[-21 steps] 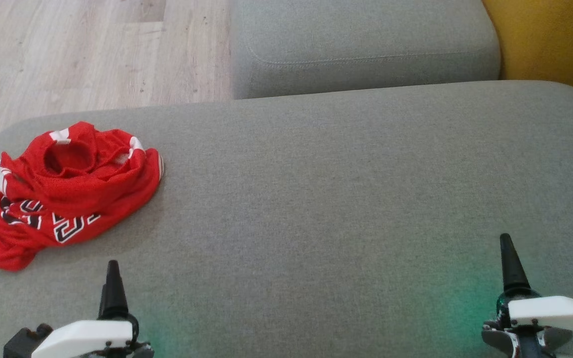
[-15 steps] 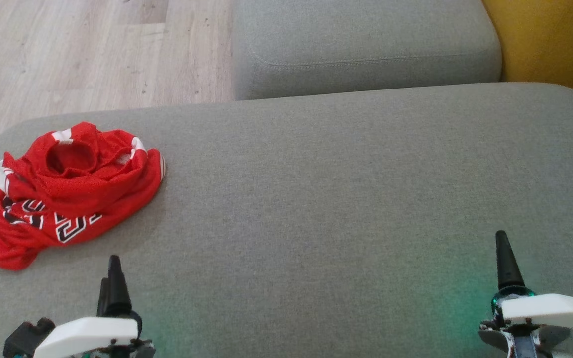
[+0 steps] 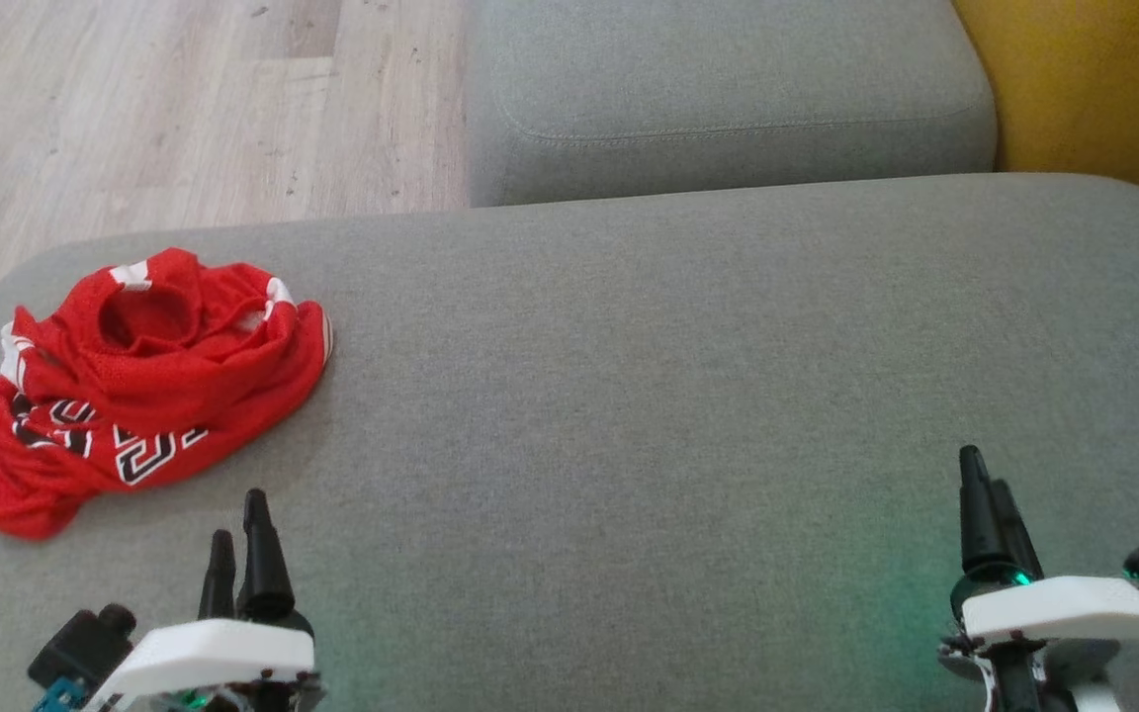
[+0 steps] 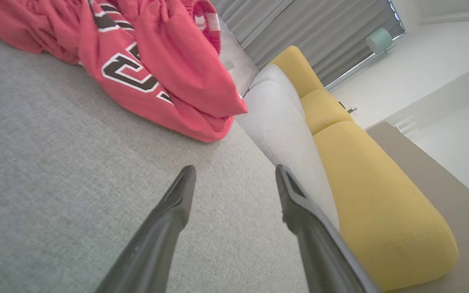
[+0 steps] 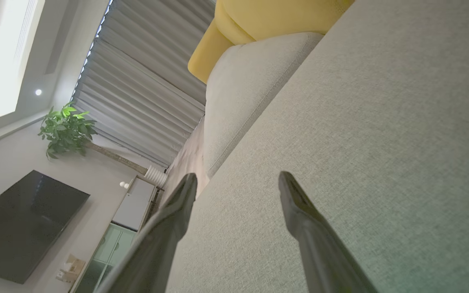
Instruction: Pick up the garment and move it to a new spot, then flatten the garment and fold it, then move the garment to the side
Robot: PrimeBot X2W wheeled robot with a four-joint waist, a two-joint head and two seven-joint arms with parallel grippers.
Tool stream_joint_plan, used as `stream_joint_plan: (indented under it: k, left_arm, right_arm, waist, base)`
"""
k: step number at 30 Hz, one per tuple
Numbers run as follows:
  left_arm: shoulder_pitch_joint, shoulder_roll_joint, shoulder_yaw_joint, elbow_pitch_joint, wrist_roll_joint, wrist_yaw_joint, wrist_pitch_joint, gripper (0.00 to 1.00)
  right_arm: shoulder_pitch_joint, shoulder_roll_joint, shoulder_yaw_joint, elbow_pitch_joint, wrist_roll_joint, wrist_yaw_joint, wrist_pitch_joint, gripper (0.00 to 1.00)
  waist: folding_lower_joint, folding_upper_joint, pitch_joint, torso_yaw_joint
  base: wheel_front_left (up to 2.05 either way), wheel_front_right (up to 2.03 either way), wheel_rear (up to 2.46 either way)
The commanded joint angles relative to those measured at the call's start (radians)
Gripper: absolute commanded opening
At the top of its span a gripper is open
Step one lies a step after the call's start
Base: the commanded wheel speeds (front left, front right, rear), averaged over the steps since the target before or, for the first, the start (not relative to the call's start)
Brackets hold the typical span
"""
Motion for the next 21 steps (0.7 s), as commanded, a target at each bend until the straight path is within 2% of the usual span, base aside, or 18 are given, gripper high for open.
stream_joint_plan:
  k: [1,21]
  left_arm:
    - [-0.021,0.008,0.006,-0.043,0.043,0.006,-0.015,1.00]
    - [-0.017,0.024,-0.058,-0.078,0.330,0.070,-0.077,1.00]
  right_arm:
    - [-0.022,-0.007,0.016,-0.043,-0.041,0.003,-0.017,1.00]
    - [-0.012,-0.008,0.056,-0.097,-0.330,0.003,-0.079,1.00]
  waist:
    - [-0.0001,0.0000,-0.002,0.001]
    - [-0.0001,0.0000,-0.018,0.012]
  base:
    - [0.00,0.00,0.00]
    - [0.00,0.00,0.00]
